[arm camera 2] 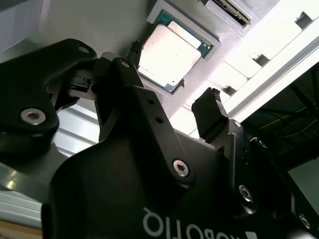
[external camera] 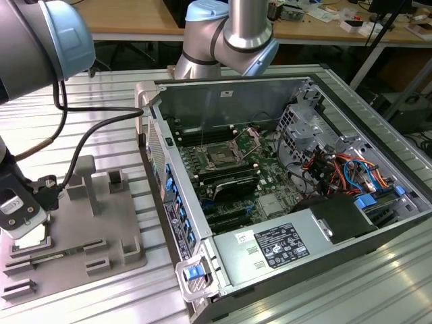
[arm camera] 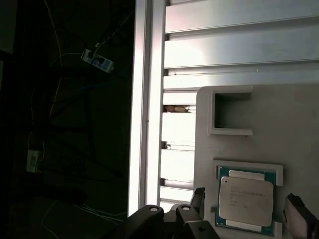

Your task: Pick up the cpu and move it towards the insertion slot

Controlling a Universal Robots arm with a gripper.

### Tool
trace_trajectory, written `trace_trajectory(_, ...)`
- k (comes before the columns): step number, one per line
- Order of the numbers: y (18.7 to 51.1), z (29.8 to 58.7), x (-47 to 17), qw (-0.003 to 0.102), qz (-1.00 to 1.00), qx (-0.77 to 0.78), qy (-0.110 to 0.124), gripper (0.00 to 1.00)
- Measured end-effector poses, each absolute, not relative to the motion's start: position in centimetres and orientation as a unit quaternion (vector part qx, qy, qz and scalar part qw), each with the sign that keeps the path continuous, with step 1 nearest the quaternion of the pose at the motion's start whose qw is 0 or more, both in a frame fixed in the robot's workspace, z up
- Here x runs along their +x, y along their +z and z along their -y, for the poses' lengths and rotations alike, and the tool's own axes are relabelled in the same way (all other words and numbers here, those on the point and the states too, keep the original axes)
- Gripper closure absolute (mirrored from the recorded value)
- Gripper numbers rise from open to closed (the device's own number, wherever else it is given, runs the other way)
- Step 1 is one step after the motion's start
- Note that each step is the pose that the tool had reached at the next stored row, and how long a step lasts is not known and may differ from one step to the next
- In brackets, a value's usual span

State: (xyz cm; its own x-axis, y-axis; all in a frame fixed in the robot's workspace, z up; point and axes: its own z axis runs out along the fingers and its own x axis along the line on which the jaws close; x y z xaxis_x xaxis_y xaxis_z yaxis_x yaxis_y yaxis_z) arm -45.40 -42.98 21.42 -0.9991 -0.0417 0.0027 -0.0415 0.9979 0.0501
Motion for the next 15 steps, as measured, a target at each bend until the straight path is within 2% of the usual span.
trace_trajectory(5, 20.6, 43.1, -45.4, 0.002, 0.999, 0.021, -0.034, 0.31)
trace_trajectory(11, 20.2, 43.1, -45.3, 0.002, 0.999, 0.021, -0.035, 0.31)
trace_trajectory(15, 20.2, 43.1, -45.2, 0.002, 1.0, 0.021, -0.019, 0.31)
